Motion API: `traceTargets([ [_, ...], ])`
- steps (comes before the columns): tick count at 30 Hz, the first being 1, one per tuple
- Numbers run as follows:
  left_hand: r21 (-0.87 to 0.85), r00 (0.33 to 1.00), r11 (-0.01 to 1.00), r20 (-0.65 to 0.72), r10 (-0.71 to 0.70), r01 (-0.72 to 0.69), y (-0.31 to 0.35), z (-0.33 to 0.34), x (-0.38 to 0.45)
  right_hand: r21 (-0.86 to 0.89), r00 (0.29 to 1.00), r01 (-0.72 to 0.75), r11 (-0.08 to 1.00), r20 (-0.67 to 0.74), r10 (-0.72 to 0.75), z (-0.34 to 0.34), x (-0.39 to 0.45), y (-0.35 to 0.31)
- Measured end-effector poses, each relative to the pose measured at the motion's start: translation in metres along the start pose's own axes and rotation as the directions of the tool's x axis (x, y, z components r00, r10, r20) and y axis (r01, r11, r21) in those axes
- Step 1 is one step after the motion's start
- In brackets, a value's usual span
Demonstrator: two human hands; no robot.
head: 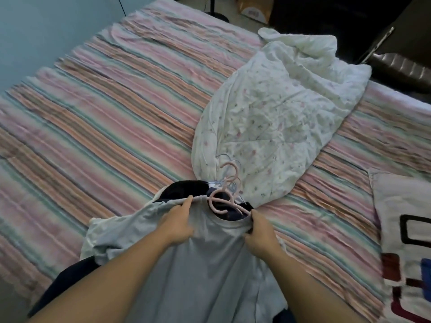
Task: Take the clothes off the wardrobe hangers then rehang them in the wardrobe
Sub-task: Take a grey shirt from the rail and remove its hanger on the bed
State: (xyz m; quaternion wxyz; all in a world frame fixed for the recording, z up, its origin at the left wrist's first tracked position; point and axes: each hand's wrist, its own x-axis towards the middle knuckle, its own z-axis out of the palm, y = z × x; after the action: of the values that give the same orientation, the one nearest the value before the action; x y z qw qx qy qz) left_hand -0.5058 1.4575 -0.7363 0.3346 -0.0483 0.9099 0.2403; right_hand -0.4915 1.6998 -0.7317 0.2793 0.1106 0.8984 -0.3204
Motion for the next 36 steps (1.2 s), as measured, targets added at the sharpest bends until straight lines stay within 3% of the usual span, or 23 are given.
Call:
traceTargets([
  [4, -0.091, 0.997, 0.996, 0.081, 0.003, 0.005, -0.007, 0.013, 0.007, -0.036, 0.992, -0.035, 0.999, 0.124, 0.039, 0.016, 0.014, 0.009],
  [7, -0.042, 0.996, 0.999, 0.089, 0.006, -0.002, -0.012, 0.023, 0.004, -0.078, 0.981, -0.041, 0.996, 0.184, 0.055, 0.020, 0.018, 0.011],
  [14, -0.063, 0.999, 0.998, 0.039, 0.031, -0.028, -0.015, 0.013, -0.025, -0.201, 0.972, -0.082, 0.976, 0.200, 0.123, 0.003, 0.011, -0.027],
  [17, -0.121, 1.000, 0.993, -0.012, 0.005, -0.006, -0.007, -0.011, -0.046, -0.191, 0.987, 0.026, 0.981, 0.163, 0.006, -0.009, -0.009, -0.061],
  [22, -0.129, 0.978, 0.992, -0.207, -0.012, -0.015, 0.007, -0.056, -0.106, -0.033, 0.965, 0.250, 0.968, 0.090, -0.246, -0.027, -0.070, -0.119],
  [27, -0.059, 0.957, 0.998, -0.288, -0.018, 0.001, 0.006, -0.101, -0.182, -0.142, 0.877, 0.480, 0.866, 0.075, -0.474, -0.050, -0.147, -0.163],
  [36, 0.044, 0.912, 0.997, -0.407, -0.045, 0.069, -0.006, -0.176, -0.351, -0.315, 0.731, 0.669, 0.673, 0.115, -0.672, -0.075, -0.287, -0.263],
])
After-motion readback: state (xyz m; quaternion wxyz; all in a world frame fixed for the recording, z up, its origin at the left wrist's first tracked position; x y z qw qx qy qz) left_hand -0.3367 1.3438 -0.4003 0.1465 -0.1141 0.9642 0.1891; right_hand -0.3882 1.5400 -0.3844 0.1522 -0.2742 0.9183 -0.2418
